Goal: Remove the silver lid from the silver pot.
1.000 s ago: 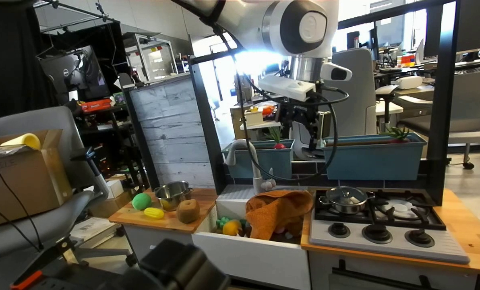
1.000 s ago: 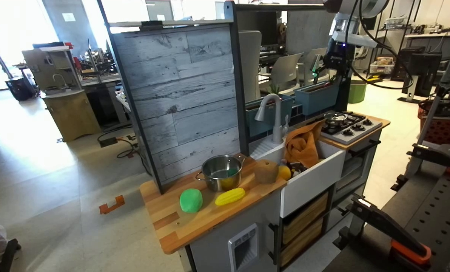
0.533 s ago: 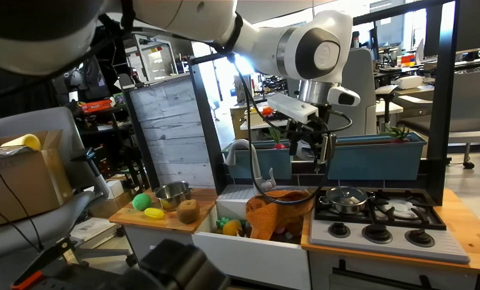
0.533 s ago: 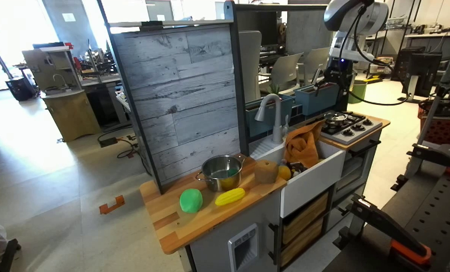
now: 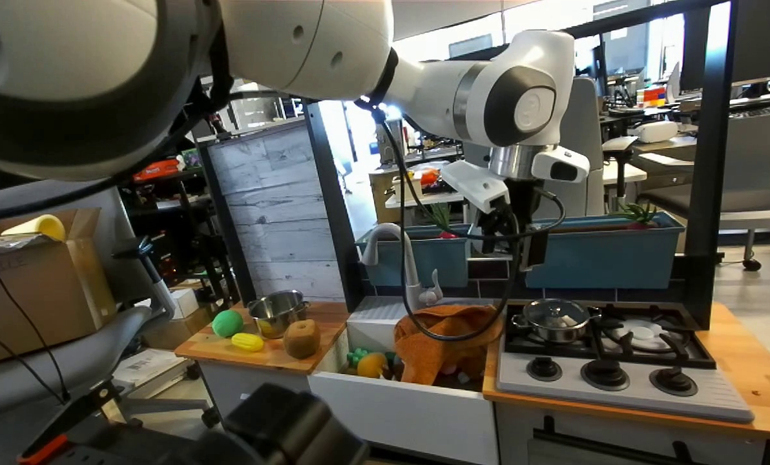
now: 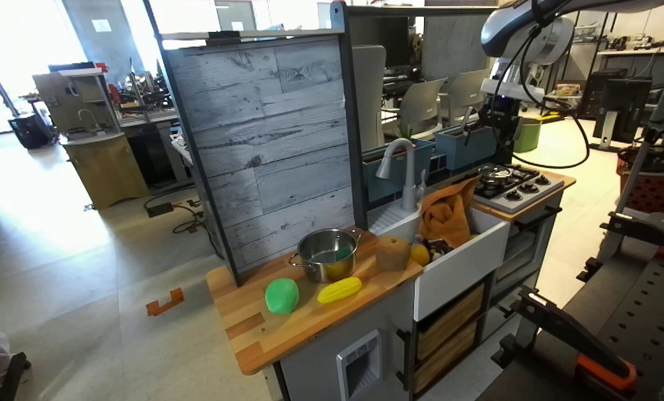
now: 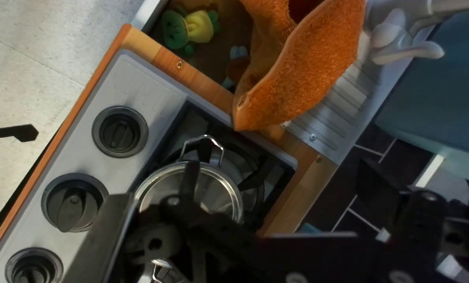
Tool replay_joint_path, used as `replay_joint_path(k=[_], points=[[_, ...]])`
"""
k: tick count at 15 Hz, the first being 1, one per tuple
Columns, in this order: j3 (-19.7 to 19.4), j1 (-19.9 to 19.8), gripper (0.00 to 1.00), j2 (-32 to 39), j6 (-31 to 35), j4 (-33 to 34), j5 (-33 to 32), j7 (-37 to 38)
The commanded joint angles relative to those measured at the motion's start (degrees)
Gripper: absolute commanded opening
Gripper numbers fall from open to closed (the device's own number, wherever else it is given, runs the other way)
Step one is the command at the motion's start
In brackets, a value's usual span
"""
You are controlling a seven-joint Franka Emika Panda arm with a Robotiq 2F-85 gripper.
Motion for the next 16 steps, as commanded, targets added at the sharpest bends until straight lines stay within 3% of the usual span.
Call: replay_joint_path(k=[1,6,8,12,16], points=[[-0.4,-0.7,1.0,4.4,1.1,6.2,-2.1,6.3],[-2.9,-0.7,1.0,5.3,4.2,5.2,-5.5,15.1],[-4.0,-0.3,1.0,3.2,7.9,0.8,-7.3,18.6],[-7.9,0.8,1.0,3.2,12.4,-1.5,-10.1,24.7],[-7.4,0.6,1.0,3.2,11.4,-2.2,-12.2,28.4]])
